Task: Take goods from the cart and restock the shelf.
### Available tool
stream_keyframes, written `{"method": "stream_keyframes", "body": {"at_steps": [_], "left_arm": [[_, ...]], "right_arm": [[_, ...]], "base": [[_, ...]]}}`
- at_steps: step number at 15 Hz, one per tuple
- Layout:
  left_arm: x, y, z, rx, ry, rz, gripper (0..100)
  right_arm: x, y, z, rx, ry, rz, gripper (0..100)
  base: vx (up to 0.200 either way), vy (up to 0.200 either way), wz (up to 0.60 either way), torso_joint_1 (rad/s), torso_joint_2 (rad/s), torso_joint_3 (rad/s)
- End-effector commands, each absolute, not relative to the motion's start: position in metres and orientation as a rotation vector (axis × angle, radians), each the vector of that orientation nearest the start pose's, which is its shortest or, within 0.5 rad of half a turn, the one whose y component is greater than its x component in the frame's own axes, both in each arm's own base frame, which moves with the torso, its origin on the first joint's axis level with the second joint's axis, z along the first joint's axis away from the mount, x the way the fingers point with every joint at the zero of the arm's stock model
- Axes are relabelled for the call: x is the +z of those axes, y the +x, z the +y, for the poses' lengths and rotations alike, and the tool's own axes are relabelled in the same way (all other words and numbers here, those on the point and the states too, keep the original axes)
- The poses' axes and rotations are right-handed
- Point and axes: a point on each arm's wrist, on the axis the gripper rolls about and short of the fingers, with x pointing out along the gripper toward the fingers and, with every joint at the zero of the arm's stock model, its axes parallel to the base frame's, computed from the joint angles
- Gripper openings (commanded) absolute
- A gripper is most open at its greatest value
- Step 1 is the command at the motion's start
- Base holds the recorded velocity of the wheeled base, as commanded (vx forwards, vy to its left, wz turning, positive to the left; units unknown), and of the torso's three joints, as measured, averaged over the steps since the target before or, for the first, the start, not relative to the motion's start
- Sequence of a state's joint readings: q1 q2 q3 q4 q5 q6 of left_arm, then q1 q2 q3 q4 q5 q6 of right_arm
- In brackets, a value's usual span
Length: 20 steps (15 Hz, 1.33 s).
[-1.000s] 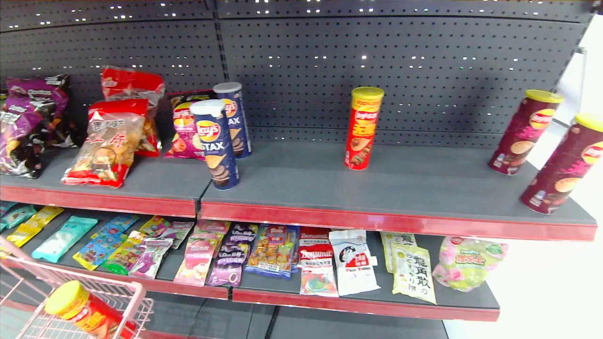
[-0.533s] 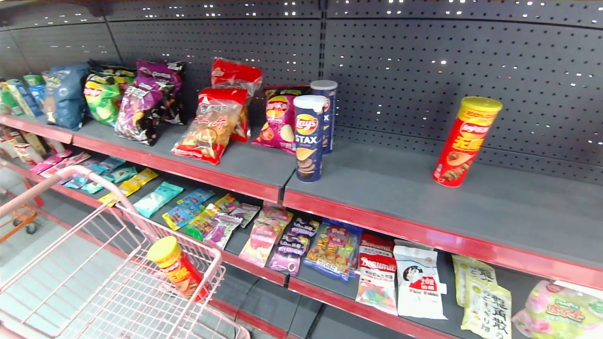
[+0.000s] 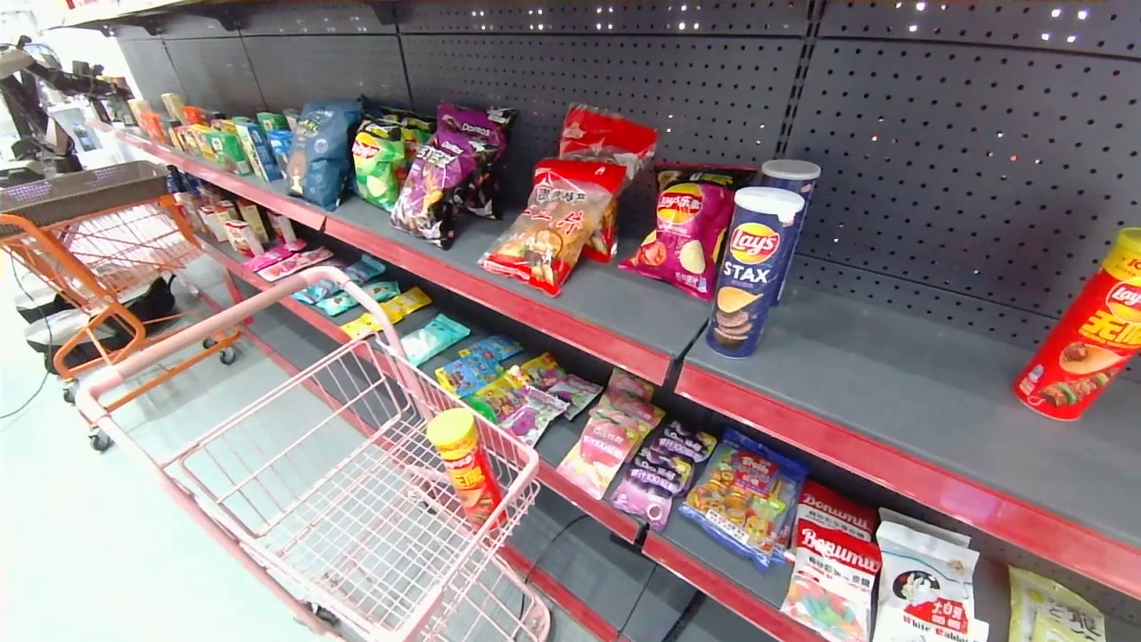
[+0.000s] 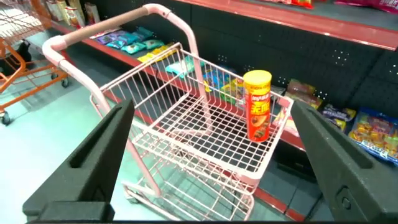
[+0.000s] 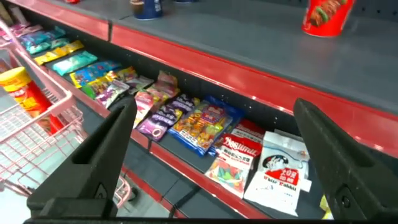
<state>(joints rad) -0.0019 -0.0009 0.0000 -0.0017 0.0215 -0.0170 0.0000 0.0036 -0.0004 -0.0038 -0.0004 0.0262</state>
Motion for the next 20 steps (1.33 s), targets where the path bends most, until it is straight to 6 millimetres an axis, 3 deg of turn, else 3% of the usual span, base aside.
{"method": "stream_keyframes", "body": {"at_steps": [1,17,20], "left_arm": [[0.0756,-0.0228,0.0006,0.023,-0.020,-0.002,100],[0.0756,-0.0228,0.0004,0.017,-0.011,-0.002,100],[0.0756,-0.0228,0.0004,0.017,-0.009,-0.002,100]], "right_arm": [[0.0759,-0.0226,-0.0001,0.000,0.028,0.000,100],[0.0759,-0.0226,0.0000,0.002,0.025,0.000,100],[0.0759,-0.0226,0.0000,0.003,0.012,0.000,100]], "base": [[0.000,0.000,0.00,-0.129,0.30,0.159],[0.000,0.000,0.00,-0.164,0.43,0.261],[0.000,0.000,-0.40,-0.175,0.53,0.354]]}}
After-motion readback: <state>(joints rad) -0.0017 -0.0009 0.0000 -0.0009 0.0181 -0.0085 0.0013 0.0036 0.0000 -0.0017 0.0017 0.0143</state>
